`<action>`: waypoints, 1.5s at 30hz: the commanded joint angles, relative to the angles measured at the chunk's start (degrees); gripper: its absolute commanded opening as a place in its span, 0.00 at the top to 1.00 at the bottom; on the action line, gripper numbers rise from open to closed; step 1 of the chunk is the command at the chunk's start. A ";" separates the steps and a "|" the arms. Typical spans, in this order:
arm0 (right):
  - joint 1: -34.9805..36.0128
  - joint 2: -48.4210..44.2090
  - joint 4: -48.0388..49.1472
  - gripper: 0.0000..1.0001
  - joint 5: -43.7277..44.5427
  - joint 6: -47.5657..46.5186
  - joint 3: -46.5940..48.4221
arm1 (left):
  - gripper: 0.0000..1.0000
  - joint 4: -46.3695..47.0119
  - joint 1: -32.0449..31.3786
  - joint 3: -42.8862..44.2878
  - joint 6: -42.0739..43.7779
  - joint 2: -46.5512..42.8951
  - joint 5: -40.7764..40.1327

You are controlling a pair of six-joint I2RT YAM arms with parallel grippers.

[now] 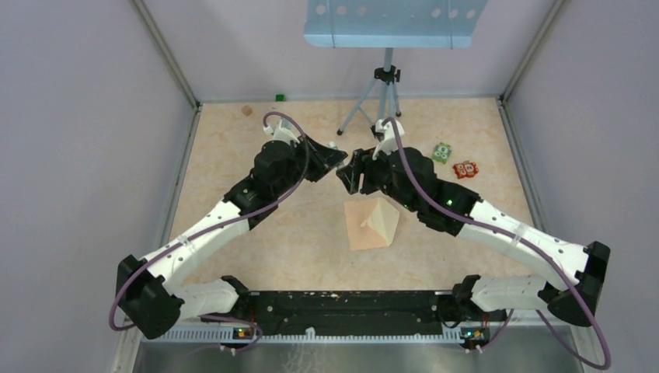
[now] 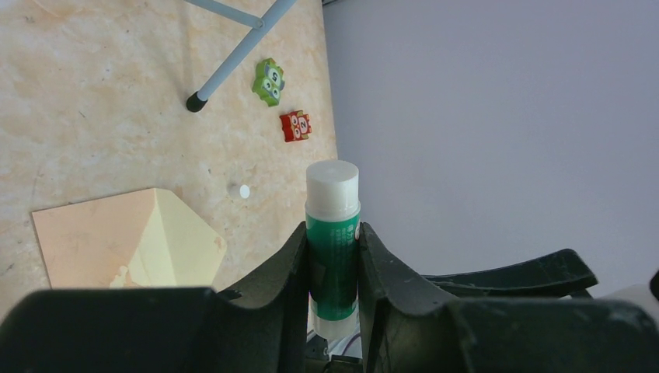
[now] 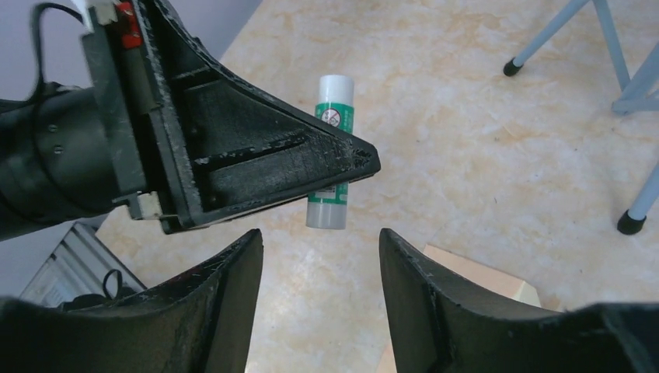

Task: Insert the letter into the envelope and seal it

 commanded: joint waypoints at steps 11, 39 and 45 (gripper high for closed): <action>1.97 5.17 3.73 0.60 5.91 -3.92 4.34 | 1.00 2.89 -0.28 2.04 -0.55 -1.80 0.20; -11.86 -0.68 12.74 1.00 -23.95 4.72 -3.66 | 1.00 8.50 -0.24 2.11 13.29 -4.73 7.86; -17.89 -3.01 25.31 1.00 -42.48 15.24 -9.81 | 1.00 13.93 -0.24 1.99 23.29 -6.58 15.01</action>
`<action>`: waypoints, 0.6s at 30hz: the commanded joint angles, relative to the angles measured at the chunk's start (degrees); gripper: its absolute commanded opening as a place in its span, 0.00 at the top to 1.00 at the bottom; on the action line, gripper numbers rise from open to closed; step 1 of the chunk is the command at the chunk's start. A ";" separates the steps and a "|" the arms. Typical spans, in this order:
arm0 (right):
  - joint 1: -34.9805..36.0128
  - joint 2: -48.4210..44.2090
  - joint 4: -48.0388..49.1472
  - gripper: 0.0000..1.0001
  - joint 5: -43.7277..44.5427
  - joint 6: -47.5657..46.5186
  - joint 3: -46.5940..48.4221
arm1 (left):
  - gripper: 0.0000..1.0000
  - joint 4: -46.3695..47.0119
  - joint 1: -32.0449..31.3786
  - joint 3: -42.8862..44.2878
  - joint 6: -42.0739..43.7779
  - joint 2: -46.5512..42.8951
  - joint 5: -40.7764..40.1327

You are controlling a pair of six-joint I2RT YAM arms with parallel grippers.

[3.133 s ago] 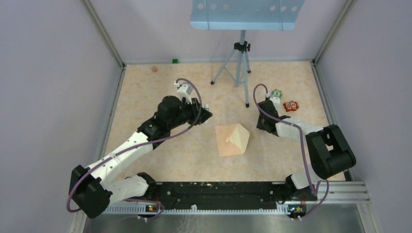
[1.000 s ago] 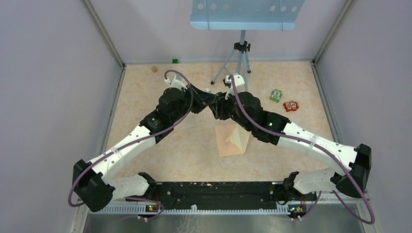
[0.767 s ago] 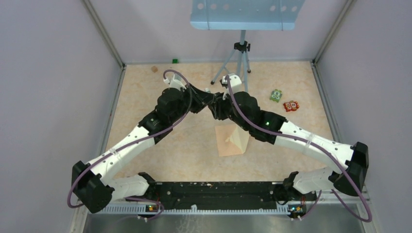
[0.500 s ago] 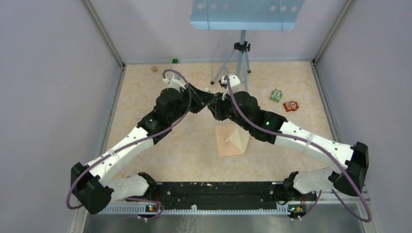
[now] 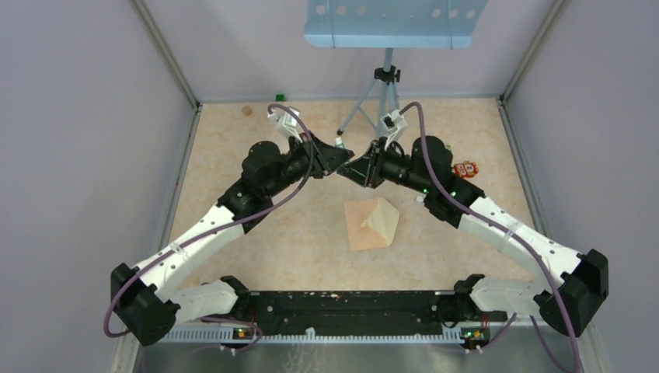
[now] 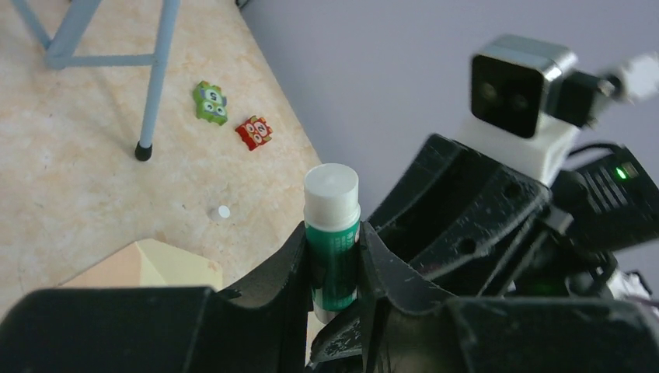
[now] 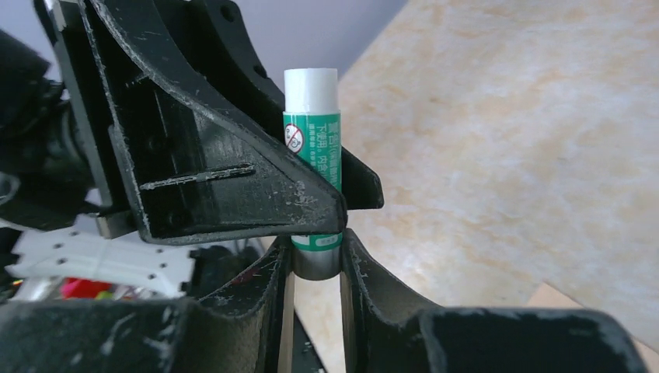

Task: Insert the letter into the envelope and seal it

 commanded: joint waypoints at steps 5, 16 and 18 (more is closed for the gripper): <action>-7.12 -4.02 23.93 1.00 -21.49 19.05 -7.17 | 1.00 11.09 -0.01 -0.72 13.72 -6.85 9.89; -9.40 -7.92 26.80 1.00 -25.79 23.81 -8.45 | 1.00 15.05 0.03 -3.07 14.67 -9.67 12.01; -9.51 -8.70 23.21 1.00 -24.46 21.52 -7.77 | 1.00 14.77 0.01 -2.99 14.53 -9.94 10.82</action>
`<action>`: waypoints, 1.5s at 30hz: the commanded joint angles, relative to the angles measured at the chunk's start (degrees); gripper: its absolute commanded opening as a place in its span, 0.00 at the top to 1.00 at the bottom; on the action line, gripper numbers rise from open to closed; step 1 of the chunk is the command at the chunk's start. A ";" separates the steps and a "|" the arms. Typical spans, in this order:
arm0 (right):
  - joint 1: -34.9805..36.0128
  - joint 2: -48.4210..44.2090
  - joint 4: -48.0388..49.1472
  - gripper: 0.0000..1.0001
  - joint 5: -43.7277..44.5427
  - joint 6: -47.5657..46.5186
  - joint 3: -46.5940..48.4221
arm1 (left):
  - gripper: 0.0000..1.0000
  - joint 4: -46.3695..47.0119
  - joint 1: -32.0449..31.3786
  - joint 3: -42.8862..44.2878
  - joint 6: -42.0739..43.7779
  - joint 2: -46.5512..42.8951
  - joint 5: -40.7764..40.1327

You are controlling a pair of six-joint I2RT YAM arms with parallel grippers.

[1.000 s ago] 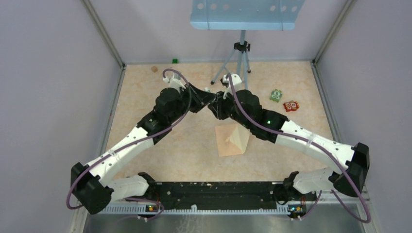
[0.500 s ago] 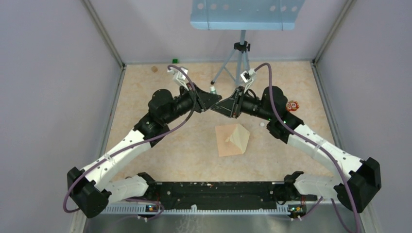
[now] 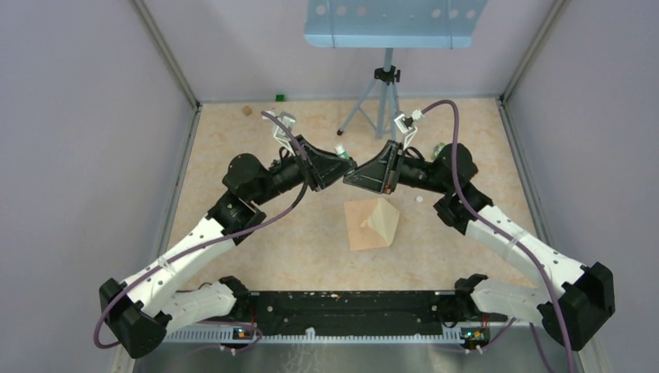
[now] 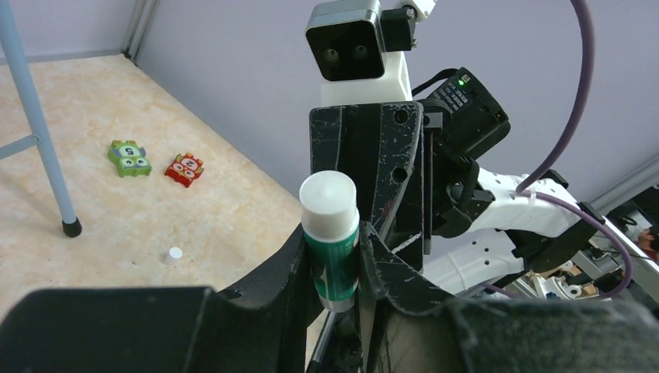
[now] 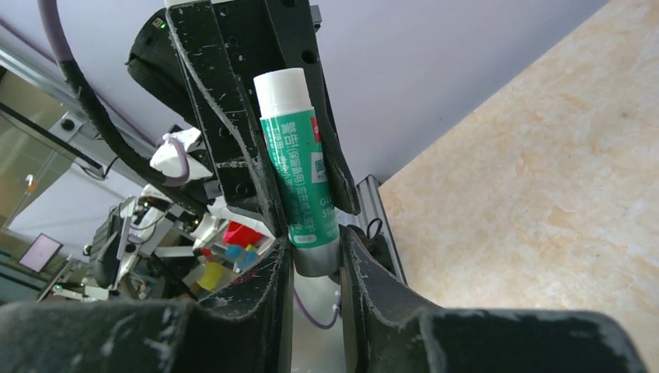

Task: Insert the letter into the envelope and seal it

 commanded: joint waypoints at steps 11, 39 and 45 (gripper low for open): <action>5.47 -8.80 -34.76 0.35 35.97 -28.16 11.36 | 1.00 -20.82 1.31 13.47 -2.01 3.93 -24.64; 19.10 2.72 -28.76 0.39 58.45 -51.78 15.79 | 1.00 -29.47 1.36 24.41 -0.81 14.93 -7.17; 19.11 2.95 -27.96 0.51 58.03 -51.75 15.64 | 1.00 -28.98 1.40 23.87 -1.23 14.61 -5.75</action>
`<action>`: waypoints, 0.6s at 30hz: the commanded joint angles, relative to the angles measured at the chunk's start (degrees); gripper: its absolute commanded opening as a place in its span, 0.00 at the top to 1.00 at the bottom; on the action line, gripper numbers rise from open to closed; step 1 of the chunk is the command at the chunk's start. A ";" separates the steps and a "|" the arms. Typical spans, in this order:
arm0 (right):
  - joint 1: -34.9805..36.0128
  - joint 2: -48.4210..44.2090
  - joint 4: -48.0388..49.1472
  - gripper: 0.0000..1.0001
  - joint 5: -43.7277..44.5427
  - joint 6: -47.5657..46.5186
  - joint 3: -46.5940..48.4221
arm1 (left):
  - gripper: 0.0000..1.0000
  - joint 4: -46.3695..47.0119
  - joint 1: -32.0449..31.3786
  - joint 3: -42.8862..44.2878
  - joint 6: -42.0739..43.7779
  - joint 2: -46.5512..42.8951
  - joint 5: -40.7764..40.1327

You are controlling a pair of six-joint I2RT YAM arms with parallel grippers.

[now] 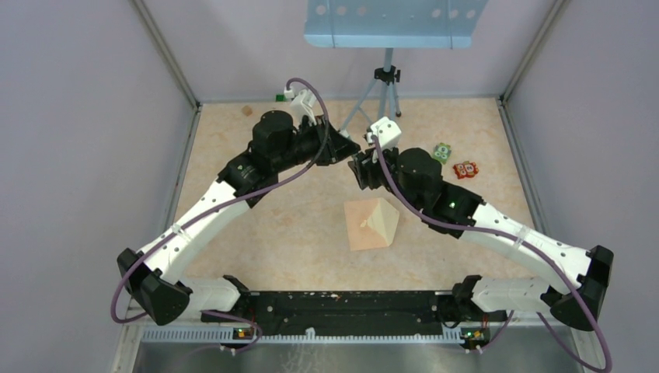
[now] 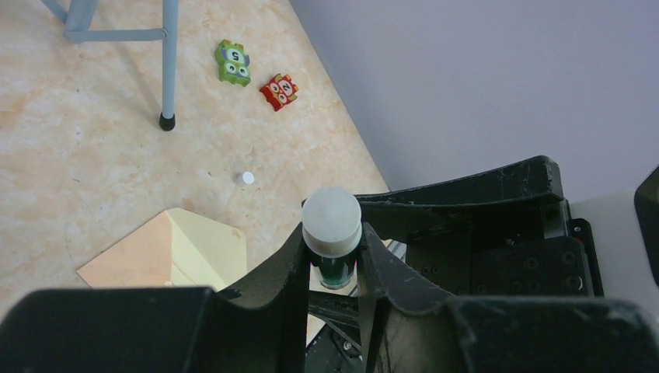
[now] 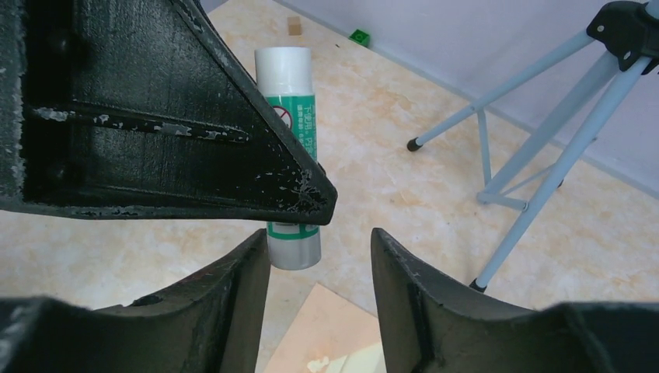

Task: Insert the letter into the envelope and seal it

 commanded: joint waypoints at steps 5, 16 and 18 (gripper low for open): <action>0.57 0.76 2.76 0.78 -1.30 2.42 3.56 | 1.00 3.93 0.02 0.14 -1.16 -1.17 1.99; 0.46 -3.51 7.31 0.95 -16.31 17.82 2.12 | 1.00 20.36 -0.01 -10.25 1.69 -7.97 2.47; 0.38 -4.39 8.62 0.95 -18.20 20.03 1.50 | 1.00 23.02 -0.05 -12.02 2.36 -9.57 3.22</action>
